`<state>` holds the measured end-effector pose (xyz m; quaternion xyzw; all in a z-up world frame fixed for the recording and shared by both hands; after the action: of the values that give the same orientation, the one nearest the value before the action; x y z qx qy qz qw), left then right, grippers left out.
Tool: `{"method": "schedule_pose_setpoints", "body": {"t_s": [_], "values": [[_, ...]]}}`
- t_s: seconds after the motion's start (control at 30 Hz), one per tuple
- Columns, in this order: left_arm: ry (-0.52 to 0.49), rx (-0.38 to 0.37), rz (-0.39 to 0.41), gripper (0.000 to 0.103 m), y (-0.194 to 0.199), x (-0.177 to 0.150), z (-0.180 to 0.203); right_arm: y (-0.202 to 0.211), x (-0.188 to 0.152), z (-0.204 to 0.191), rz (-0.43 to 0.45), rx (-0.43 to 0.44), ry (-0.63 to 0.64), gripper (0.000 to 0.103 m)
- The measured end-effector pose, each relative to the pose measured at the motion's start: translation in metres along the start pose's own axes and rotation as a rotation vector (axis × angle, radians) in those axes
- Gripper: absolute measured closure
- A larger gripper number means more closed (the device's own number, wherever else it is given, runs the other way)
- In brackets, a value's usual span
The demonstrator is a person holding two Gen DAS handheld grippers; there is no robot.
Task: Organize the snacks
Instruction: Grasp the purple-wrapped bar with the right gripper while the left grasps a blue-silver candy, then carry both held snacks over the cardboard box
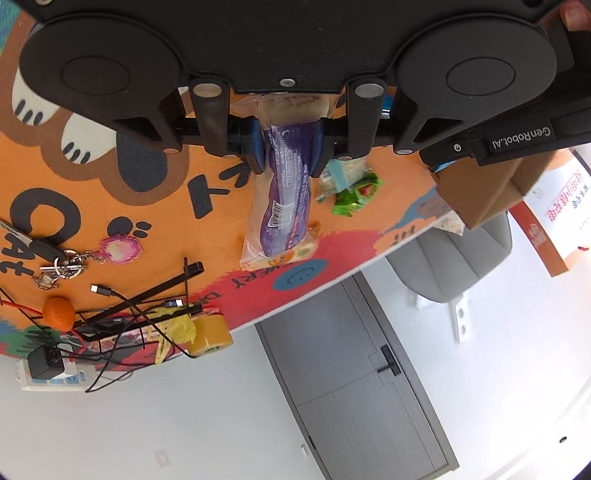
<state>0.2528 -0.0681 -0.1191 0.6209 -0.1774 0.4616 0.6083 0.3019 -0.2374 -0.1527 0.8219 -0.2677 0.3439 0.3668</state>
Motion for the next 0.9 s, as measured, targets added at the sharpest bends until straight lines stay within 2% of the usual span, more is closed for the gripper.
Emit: {"method": "schedule_pose_setpoints", "body": {"t_s": [0.5, 0.9], "values": [[0.024, 0.016, 0.1, 0.066, 0.061, 0.013, -0.029, 0.027, 0.007, -0.057, 0.077, 0.117, 0.048, 0.077], [0.053, 0.06, 0.164, 0.066, 0.087, 0.031, -0.061, 0.027, 0.006, -0.097, 0.079, 0.186, 0.081, 0.077]]}}
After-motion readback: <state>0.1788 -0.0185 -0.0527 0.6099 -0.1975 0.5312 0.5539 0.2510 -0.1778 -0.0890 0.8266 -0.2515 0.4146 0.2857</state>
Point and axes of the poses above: each gripper's, at about its wrist camera, not at the fingertips, and y roughly against the way its jaws point, z to its right, x to its top, the point moved 8 cm from there along -y, roughly the way its jaws point, and after that the axes turned 9 degrees about x, right-handed, at the moved point
